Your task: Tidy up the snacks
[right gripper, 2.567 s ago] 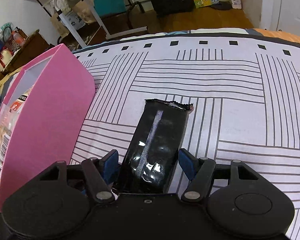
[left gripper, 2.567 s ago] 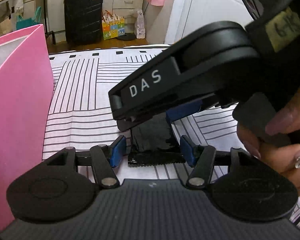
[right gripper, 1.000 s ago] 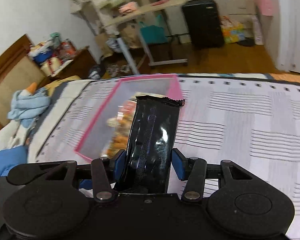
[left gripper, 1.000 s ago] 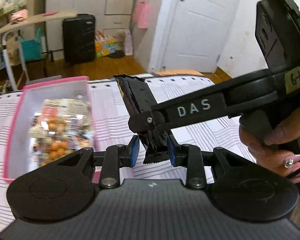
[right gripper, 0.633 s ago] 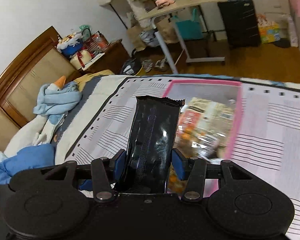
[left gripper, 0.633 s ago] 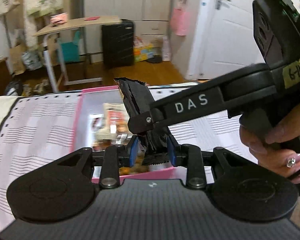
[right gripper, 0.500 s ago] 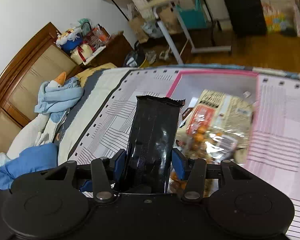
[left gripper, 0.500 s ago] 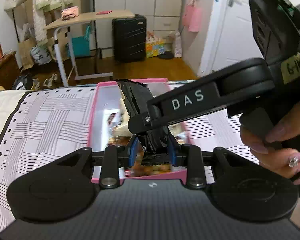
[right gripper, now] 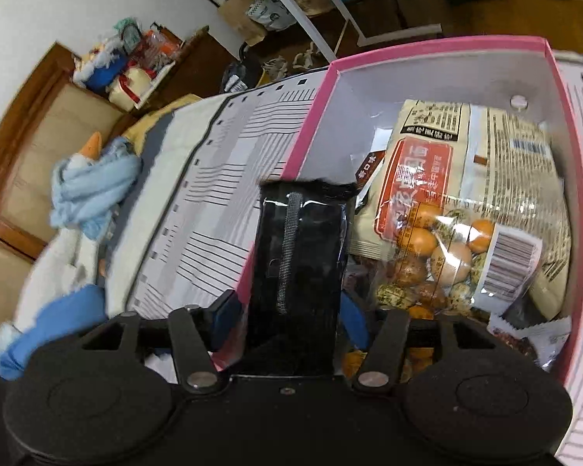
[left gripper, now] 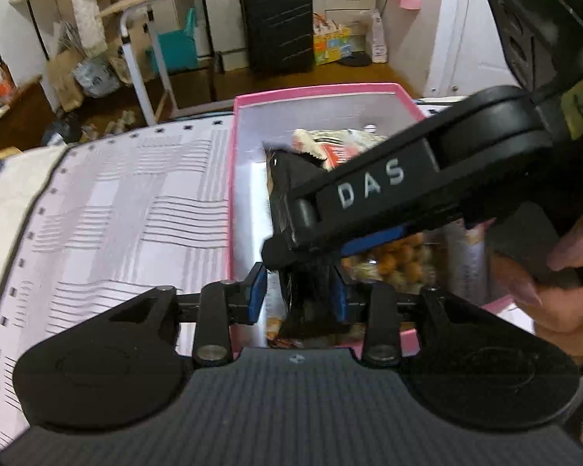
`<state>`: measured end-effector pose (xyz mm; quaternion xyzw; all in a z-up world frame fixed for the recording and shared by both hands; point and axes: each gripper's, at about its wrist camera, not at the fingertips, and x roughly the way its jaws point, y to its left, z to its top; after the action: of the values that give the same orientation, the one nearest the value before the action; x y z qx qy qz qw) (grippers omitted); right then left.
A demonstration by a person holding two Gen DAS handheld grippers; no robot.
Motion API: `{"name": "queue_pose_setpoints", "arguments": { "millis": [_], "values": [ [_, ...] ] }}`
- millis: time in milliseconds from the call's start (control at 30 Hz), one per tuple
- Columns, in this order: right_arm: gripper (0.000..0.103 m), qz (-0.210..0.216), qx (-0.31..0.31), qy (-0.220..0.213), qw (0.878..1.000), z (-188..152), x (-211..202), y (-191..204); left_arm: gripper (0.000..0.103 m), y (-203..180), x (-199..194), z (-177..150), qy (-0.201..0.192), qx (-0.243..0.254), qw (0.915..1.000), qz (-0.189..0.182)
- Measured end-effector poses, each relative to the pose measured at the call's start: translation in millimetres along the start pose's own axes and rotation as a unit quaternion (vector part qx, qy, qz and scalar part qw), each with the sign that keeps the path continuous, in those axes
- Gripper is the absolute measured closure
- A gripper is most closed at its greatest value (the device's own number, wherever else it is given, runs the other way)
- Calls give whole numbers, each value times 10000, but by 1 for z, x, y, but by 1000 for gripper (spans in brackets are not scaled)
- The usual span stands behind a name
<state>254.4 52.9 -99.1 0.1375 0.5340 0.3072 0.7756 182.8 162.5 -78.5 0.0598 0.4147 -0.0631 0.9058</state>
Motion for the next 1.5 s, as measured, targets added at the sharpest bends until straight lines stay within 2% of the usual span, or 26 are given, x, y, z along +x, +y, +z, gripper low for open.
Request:
{"name": "queue_pose_setpoints", "arguments": {
  "millis": [67, 200, 333, 500, 800, 1000, 1200, 1500],
  "values": [
    [38, -61, -57, -56, 9999, 0, -6, 2, 54, -1, -3, -1, -127, 47, 9999, 32],
    [38, -79, -164, -238, 9996, -6, -30, 4, 54, 0, -9, 0, -133, -96, 9998, -72],
    [38, -188, -330, -708, 9968, -24, -73, 2, 53, -1, -25, -2, -246, -238, 9993, -116],
    [38, -550, -566, -1268, 9888, -44, -128, 4, 47, -12, -53, -1, -442, -280, 9985, -162],
    [37, -917, -752, -1855, 9755, -80, -197, 5, 45, -40, -99, -2, -747, -166, 9965, -331],
    [36, -1349, -1053, -2332, 9572, -104, -235, 10, 42, -61, -134, -4, -1004, -140, 9941, -384],
    [35, -2012, -1221, -2715, 9332, -126, -256, 10, 42, -81, -149, -11, -1145, -432, 9920, -298],
    [31, -2485, -1144, -2915, 9166, -158, -262, 7, 40, -107, -161, -28, -1293, -474, 9896, -416]
  ]
}}
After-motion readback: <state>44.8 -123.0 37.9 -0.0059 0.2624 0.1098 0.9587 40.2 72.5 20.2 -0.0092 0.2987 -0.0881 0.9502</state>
